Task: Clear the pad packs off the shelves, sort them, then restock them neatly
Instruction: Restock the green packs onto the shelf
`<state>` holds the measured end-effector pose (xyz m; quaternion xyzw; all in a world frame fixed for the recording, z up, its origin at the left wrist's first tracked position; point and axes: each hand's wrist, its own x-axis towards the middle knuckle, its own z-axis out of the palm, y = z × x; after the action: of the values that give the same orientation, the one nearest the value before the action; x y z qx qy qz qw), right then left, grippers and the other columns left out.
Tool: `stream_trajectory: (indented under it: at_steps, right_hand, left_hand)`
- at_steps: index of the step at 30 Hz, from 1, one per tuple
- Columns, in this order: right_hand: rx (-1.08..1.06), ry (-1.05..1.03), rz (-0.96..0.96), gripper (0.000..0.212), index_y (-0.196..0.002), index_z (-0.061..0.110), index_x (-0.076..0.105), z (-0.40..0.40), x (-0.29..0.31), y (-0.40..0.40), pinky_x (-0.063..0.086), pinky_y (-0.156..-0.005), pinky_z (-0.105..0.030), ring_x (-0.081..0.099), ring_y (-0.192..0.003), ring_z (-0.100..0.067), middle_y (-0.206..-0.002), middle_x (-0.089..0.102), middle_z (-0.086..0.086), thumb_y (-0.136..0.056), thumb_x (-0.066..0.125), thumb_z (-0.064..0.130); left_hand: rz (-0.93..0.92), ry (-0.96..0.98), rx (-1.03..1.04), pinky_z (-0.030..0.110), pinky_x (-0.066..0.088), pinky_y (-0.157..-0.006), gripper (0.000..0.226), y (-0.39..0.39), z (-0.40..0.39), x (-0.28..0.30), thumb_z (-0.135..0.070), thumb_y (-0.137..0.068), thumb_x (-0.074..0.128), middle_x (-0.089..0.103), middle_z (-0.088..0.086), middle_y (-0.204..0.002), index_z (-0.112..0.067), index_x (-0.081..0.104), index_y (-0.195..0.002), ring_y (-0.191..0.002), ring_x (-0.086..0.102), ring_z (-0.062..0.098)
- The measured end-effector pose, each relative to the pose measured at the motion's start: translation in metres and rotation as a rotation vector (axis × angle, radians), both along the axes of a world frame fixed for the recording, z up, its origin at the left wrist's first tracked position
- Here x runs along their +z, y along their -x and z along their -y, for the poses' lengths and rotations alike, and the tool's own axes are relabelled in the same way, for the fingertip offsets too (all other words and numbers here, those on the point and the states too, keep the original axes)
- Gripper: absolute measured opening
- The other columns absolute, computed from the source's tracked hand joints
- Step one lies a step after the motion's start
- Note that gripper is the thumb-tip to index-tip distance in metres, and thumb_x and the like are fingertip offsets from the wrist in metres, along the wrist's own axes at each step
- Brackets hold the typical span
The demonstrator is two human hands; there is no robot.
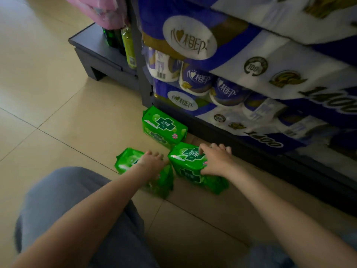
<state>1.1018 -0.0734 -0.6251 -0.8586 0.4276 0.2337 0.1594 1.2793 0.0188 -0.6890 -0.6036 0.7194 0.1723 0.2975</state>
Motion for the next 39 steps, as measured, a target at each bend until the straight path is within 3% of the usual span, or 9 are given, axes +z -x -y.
stream_trajectory:
  at_steps: [7, 10, 17, 21, 25, 28, 32, 35, 39]
  right_hand:
    - [-0.012, 0.146, 0.016, 0.051, -0.119, 0.031, 0.050, 0.032, 0.126, 0.023, 0.029, -0.098, -0.044, 0.040, -0.122, -0.030, -0.126, 0.050, -0.002, -0.077, 0.064, 0.055]
    - [0.027, 0.169, 0.092, 0.046, -0.117, 0.030, 0.056, 0.034, 0.196, 0.036, 0.039, -0.086, -0.034, 0.047, -0.112, -0.022, -0.123, 0.053, 0.000, -0.077, 0.065, 0.052]
    - [-0.080, 0.221, 0.438, 0.029, -0.094, 0.032, 0.068, 0.026, 0.357, 0.081, 0.049, -0.074, -0.028, 0.060, -0.088, -0.008, -0.102, 0.064, 0.009, -0.069, 0.067, 0.047]
    - [-0.120, 0.412, 0.777, 0.022, -0.090, 0.031, 0.068, 0.015, 0.437, 0.100, 0.048, -0.064, -0.024, 0.062, -0.078, -0.003, -0.095, 0.067, 0.008, -0.069, 0.073, 0.036]
    - [-0.102, 0.722, 1.058, 0.033, -0.098, 0.028, 0.066, 0.007, 0.485, 0.109, 0.050, -0.080, -0.033, 0.062, -0.087, -0.019, -0.101, 0.064, -0.003, -0.070, 0.074, 0.043]
    - [-0.126, 0.975, 1.353, 0.037, -0.105, 0.022, 0.065, 0.019, 0.505, 0.095, 0.045, -0.074, -0.022, 0.059, -0.083, -0.013, -0.095, 0.062, -0.002, -0.076, 0.071, 0.044]
    - [-0.118, 1.235, 1.536, 0.039, -0.105, 0.009, 0.066, 0.072, 0.515, 0.041, 0.030, -0.077, -0.008, 0.046, -0.093, -0.007, -0.106, 0.056, -0.010, -0.080, 0.065, 0.040]
    - [-0.117, 1.181, 1.508, 0.033, -0.106, 0.010, 0.064, 0.121, 0.517, -0.006, 0.031, -0.087, -0.019, 0.049, -0.105, -0.019, -0.115, 0.051, -0.014, -0.083, 0.066, 0.033]
    - [-0.211, 1.081, 1.044, 0.052, -0.132, 0.012, 0.043, 0.163, 0.515, -0.039, 0.025, -0.106, -0.041, 0.029, -0.131, -0.038, -0.144, 0.032, -0.017, -0.092, 0.052, 0.043]
  left_hand:
    - [-0.357, 0.043, 0.021, 0.037, 0.034, -0.103, 0.100, 0.025, 0.048, 0.099, -0.043, -0.071, 0.074, 0.038, 0.012, -0.141, -0.020, 0.016, -0.150, -0.130, 0.035, 0.030]
    - [-0.460, 0.027, -0.014, 0.036, 0.039, -0.102, 0.097, 0.027, 0.067, 0.161, -0.036, -0.068, 0.078, 0.043, 0.009, -0.135, -0.021, 0.025, -0.147, -0.124, 0.040, 0.027]
    - [-0.728, 0.103, -0.084, 0.000, 0.036, -0.076, 0.077, 0.035, 0.059, 0.352, -0.020, -0.069, 0.078, 0.053, -0.030, -0.102, -0.035, 0.043, -0.135, -0.089, 0.052, -0.018]
    - [-0.850, 0.314, -0.138, 0.010, 0.044, -0.080, 0.079, 0.034, 0.042, 0.438, -0.041, -0.053, 0.074, 0.063, -0.025, -0.110, -0.058, 0.037, -0.121, -0.096, 0.058, -0.005]
    - [-0.873, 0.520, -0.179, -0.001, 0.037, -0.082, 0.084, 0.025, 0.033, 0.500, -0.040, -0.052, 0.075, 0.056, -0.036, -0.116, -0.055, 0.034, -0.124, -0.104, 0.053, -0.017]
    - [-0.838, 0.756, -0.188, -0.002, 0.035, -0.078, 0.079, 0.017, 0.037, 0.531, -0.051, -0.048, 0.065, 0.056, -0.039, -0.102, -0.059, 0.032, -0.119, -0.093, 0.054, -0.018]
    - [-0.652, 1.028, -0.164, 0.009, 0.032, -0.085, 0.082, 0.004, 0.060, 0.552, -0.058, -0.042, 0.054, 0.046, -0.011, -0.112, -0.069, 0.019, -0.116, -0.098, 0.046, 0.000]
    - [-0.531, 1.006, -0.117, 0.028, 0.030, -0.098, 0.086, -0.001, 0.076, 0.557, -0.055, -0.047, 0.057, 0.036, -0.004, -0.126, -0.072, 0.011, -0.118, -0.115, 0.034, 0.016]
    - [-0.532, 0.932, -0.108, 0.031, 0.026, -0.102, 0.088, -0.002, 0.091, 0.551, -0.027, -0.074, 0.069, 0.029, -0.004, -0.135, -0.063, 0.011, -0.128, -0.123, 0.025, 0.016]
